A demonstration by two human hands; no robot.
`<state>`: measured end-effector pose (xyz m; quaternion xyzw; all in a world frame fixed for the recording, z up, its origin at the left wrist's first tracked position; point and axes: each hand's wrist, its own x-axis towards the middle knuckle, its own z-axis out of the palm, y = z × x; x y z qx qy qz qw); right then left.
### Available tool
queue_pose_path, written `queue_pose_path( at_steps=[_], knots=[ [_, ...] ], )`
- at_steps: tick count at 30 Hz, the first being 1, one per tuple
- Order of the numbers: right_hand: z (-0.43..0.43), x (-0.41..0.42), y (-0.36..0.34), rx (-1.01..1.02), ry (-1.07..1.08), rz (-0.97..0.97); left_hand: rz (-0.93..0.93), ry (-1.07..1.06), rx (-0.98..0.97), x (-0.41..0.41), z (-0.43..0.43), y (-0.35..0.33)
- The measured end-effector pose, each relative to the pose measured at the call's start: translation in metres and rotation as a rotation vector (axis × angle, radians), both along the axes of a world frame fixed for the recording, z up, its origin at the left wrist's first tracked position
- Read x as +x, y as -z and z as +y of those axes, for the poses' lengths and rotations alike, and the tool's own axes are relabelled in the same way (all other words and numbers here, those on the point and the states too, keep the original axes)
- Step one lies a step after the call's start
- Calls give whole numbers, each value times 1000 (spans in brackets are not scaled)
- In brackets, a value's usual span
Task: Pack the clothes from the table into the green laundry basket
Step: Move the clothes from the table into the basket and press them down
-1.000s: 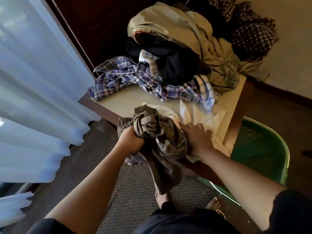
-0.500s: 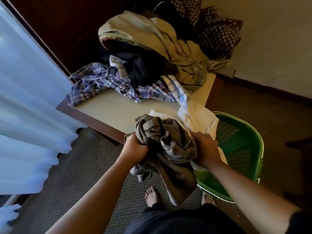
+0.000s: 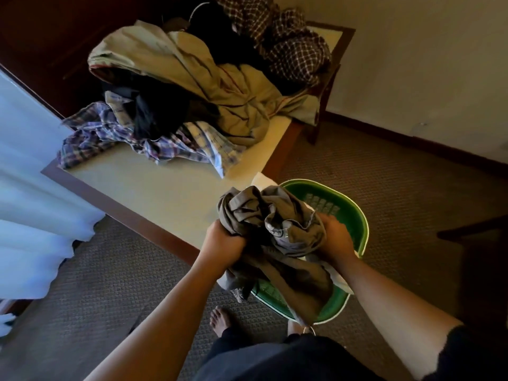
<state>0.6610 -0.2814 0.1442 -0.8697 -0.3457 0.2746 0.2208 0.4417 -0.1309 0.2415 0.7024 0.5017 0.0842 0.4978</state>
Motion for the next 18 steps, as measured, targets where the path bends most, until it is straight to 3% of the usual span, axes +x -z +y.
queue_pose_path(
  at_steps=[4, 13, 18],
  knots=[
    [-11, 21, 4, -78, 6, 58, 16, -25, -36, -1, -24, 10],
    [-39, 8, 7, 25, -29, 199, 42, -31, -2, -18, -64, 26],
    [-67, -17, -6, 230, 222, 517, 14, -72, -26, -14, -85, 36]
  ],
)
